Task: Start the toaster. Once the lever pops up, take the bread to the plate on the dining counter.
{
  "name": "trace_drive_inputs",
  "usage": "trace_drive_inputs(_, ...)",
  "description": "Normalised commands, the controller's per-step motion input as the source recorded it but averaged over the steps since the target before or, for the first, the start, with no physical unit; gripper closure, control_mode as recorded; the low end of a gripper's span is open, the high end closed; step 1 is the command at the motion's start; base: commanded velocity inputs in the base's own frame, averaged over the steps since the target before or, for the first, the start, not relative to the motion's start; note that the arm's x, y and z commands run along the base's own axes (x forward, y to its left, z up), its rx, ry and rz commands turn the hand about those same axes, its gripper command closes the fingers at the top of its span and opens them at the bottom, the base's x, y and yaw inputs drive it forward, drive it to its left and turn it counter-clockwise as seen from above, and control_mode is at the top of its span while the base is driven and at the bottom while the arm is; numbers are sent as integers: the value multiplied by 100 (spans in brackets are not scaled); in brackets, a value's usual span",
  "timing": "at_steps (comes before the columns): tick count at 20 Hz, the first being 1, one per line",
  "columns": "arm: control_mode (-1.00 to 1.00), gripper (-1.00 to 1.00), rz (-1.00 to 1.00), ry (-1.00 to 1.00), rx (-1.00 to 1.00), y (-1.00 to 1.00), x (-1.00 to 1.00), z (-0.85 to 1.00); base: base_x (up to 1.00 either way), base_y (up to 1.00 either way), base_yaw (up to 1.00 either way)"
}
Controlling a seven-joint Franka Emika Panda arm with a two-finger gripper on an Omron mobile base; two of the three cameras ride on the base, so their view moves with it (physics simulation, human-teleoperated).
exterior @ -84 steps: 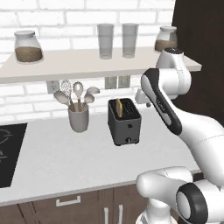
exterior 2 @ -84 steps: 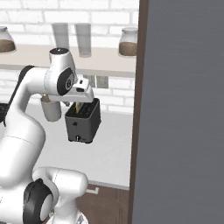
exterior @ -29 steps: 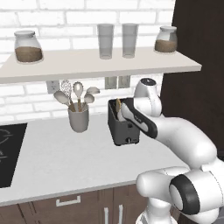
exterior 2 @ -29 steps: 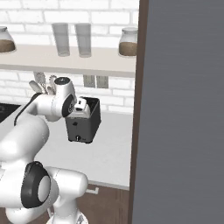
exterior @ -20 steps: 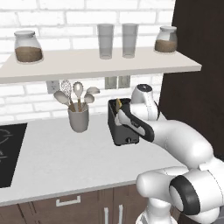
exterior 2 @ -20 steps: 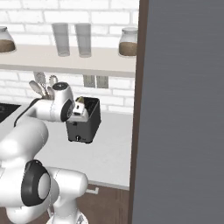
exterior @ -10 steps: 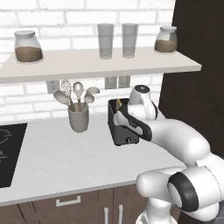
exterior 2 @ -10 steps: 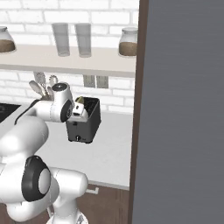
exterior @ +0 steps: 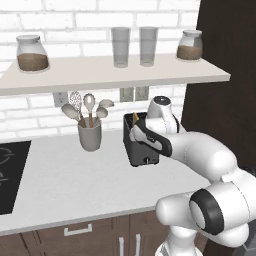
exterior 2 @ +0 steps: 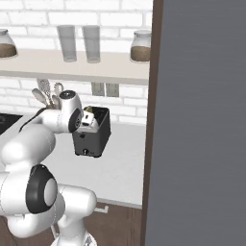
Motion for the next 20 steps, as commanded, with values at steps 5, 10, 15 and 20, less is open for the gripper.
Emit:
trace_drive_inputs(5, -100, 100, 0, 0, 0, -7, 1, 0, 0, 0, 0)
trace_drive_inputs(10, -100, 100, 0, 0, 0, 0, 0, -11, 0, 0, 0)
trace_drive_inputs(15, -100, 100, 0, 0, 0, 0, 1, -26, 0, 0, 0)
trace_drive_inputs(20, -100, 100, 0, 0, 0, 0, 10, -27, 0, 0, 0)
